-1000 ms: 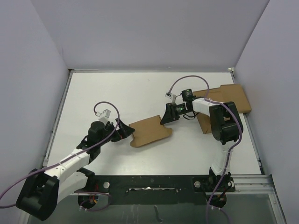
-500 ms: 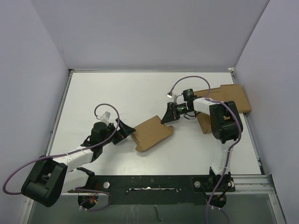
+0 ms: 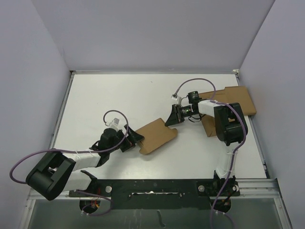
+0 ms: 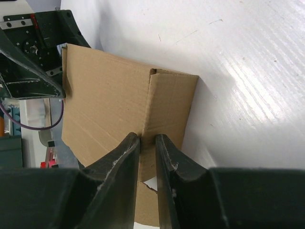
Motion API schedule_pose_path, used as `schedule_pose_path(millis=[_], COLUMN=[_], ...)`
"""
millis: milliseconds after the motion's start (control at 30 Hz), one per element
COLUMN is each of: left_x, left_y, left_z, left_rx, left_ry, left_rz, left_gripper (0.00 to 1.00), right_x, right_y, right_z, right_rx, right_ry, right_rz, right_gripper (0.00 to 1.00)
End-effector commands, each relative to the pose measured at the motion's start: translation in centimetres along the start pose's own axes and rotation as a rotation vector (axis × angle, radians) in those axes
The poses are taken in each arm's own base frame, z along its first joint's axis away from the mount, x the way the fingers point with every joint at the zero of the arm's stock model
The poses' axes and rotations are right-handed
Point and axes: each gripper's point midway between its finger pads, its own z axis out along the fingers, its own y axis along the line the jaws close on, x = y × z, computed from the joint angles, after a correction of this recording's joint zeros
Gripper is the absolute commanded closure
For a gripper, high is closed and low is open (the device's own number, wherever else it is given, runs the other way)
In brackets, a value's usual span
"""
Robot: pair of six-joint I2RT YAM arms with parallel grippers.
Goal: Fold the paper box
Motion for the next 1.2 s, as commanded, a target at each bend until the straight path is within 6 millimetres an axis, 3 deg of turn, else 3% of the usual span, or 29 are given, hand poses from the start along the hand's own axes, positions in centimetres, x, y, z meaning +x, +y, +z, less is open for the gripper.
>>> schedule_pose_path(millis=[0, 300, 467, 767, 1000, 1167], left_x=[-1.9, -2.5, -2.7, -3.0, -3.1, -3.4], left_y=[-2.4, -3.8, -4.1, -5.1, -5.1, -5.5], left_z=[0.7, 0.1, -0.1, -0.1, -0.1, -0.7], left_rx=[0.064, 0.085, 0.085, 0.105, 0.093, 0.101], left_ry=[-0.107, -0.202, -0.219, -0.232, -0.234, -0.249], left_rz=[-0.021, -0.08, -0.129, -0.145, -0.158, -0.178], left_gripper=[0.08, 0.17, 0.33, 0.49, 0.54, 0.55], right_x=[0.1, 0.2, 0.2, -0.1, -1.1, -2.7], right_y=[-1.5, -1.5, -1.4, -0.9, 0.6, 1.7], right_z=[0.1, 0.3, 0.3, 0.1, -0.7, -2.6], right_rx=[0.049, 0.034, 0.027, 0.006, -0.015, 0.009], right_ry=[0.005, 0.007, 0.007, 0.006, -0.005, -0.041], right_rz=[0.006, 0.017, 0.013, -0.003, -0.082, -0.175], right_gripper=[0.81, 0.81, 0.8, 0.78, 0.58, 0.47])
